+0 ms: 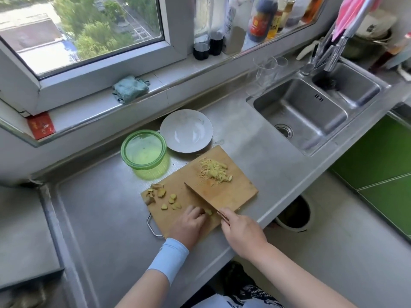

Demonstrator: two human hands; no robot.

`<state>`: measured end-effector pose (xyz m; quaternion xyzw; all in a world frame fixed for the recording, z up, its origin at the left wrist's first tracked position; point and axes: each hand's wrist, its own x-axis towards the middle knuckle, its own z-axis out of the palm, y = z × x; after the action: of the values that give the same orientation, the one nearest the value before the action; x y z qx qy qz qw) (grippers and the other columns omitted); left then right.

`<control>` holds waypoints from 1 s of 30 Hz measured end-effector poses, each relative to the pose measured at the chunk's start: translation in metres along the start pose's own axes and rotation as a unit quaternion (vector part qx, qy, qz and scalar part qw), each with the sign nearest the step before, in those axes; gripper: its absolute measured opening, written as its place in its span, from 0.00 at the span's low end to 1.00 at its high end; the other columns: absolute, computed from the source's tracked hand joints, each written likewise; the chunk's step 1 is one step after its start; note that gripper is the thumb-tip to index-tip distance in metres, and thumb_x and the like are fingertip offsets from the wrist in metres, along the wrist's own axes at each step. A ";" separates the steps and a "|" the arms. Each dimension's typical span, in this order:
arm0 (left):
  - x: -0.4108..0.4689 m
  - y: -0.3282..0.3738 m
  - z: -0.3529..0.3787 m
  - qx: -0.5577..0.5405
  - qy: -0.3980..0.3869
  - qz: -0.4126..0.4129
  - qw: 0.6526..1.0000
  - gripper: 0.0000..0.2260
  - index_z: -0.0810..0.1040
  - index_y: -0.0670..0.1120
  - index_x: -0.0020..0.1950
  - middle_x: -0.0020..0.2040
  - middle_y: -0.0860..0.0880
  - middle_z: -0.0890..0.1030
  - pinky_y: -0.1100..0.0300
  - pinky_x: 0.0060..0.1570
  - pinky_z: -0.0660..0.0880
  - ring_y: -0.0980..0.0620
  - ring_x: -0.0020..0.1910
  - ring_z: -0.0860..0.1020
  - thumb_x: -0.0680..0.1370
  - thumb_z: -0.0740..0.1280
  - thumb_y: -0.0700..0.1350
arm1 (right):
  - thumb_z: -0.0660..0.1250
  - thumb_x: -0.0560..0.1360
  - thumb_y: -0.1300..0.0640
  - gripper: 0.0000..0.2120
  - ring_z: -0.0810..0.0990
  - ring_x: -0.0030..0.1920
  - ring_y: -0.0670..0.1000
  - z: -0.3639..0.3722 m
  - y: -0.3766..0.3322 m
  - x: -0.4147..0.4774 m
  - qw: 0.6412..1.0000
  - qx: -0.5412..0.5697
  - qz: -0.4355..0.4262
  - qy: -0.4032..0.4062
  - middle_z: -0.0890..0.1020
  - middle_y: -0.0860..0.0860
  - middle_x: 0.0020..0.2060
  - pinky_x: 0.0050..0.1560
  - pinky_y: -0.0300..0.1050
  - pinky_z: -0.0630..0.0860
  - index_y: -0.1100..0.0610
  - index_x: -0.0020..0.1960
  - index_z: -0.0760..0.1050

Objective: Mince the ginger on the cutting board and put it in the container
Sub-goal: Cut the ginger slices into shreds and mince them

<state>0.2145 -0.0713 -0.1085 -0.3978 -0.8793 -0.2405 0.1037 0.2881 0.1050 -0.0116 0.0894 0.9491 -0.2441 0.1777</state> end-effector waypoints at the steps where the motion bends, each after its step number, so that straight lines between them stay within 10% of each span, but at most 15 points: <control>1: 0.000 0.000 0.000 0.007 0.000 0.008 1.000 0.10 0.82 0.43 0.43 0.40 0.47 0.77 0.54 0.25 0.73 0.47 0.38 0.71 0.75 0.61 0.35 | 0.54 0.83 0.49 0.16 0.80 0.51 0.59 0.000 0.000 0.000 1.000 0.000 -0.001 0.000 0.84 0.53 0.49 0.47 0.52 0.74 0.45 0.70 0.66; 11: 0.003 0.002 0.001 0.027 -0.027 0.008 0.999 0.11 0.80 0.42 0.41 0.39 0.45 0.75 0.54 0.25 0.73 0.48 0.40 0.68 0.74 0.58 0.35 | 0.54 0.84 0.49 0.15 0.80 0.46 0.58 0.006 -0.002 -0.008 1.000 0.004 0.000 0.008 0.83 0.52 0.44 0.40 0.51 0.70 0.45 0.70 0.65; 19: 0.004 -0.009 -0.035 -0.128 -0.012 -0.092 0.987 0.10 0.83 0.44 0.54 0.50 0.47 0.78 0.61 0.49 0.73 0.51 0.48 0.75 0.79 0.65 0.47 | 0.53 0.83 0.48 0.11 0.78 0.45 0.58 -0.011 0.004 -0.001 0.999 0.033 0.022 -0.012 0.81 0.51 0.42 0.45 0.53 0.76 0.45 0.63 0.69; 30: -0.007 0.002 -0.008 -0.109 -0.081 -0.102 0.985 0.29 0.77 0.55 0.61 0.54 0.51 0.76 0.56 0.43 0.76 0.49 0.46 0.74 0.67 0.75 0.29 | 0.54 0.83 0.48 0.11 0.79 0.49 0.58 -0.017 0.009 0.002 0.999 0.027 0.016 -0.024 0.82 0.51 0.46 0.47 0.52 0.75 0.44 0.63 0.68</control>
<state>0.2206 -0.0785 -0.1039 -0.3330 -0.8892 -0.3115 -0.0374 0.2837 0.1213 -0.0017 0.1034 0.9362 -0.2686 0.2019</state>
